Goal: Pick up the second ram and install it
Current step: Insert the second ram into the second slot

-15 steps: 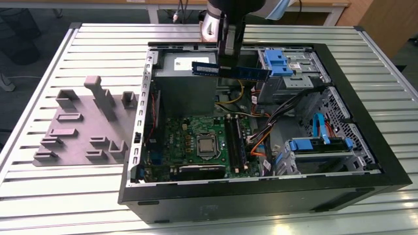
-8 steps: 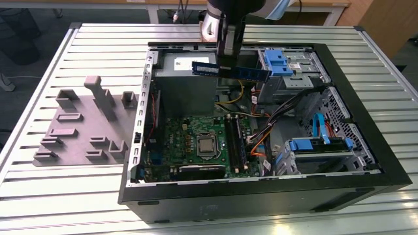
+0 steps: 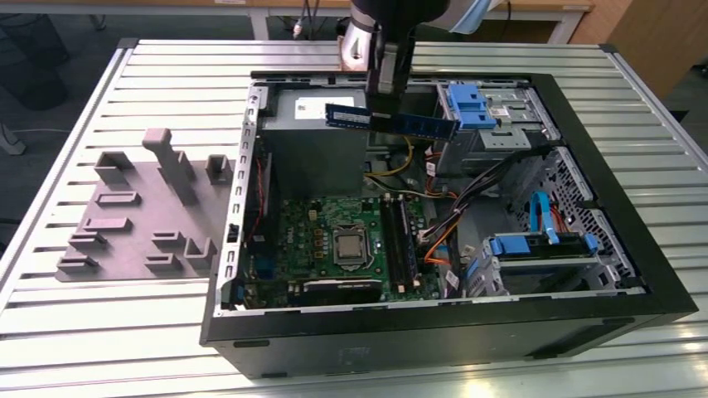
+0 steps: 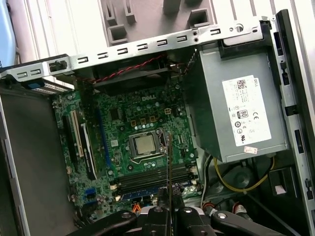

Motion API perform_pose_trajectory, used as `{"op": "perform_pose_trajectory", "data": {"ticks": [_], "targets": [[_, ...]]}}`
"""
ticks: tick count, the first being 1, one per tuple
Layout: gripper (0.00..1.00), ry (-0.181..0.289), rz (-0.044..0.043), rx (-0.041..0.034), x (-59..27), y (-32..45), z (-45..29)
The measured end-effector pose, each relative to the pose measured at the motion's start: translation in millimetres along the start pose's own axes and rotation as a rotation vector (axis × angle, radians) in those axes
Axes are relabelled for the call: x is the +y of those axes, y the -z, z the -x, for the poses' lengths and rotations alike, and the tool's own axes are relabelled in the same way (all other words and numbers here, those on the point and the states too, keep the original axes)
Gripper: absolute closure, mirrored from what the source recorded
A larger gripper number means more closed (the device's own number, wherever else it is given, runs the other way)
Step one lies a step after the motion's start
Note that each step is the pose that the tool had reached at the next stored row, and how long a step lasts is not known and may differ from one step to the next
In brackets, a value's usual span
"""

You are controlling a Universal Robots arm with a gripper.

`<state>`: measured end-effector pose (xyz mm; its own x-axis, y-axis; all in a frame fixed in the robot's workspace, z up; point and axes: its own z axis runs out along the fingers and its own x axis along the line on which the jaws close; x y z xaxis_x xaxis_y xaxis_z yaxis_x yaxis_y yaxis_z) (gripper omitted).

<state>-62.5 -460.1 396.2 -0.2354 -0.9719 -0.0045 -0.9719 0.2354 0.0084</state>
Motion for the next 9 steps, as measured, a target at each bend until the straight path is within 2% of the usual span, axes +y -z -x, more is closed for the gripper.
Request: {"op": "perform_pose_trajectory", "data": {"ticks": [9], "targets": [[0.86,-0.027,-0.0002,-0.0003,0.0,-0.2,0.0]]}}
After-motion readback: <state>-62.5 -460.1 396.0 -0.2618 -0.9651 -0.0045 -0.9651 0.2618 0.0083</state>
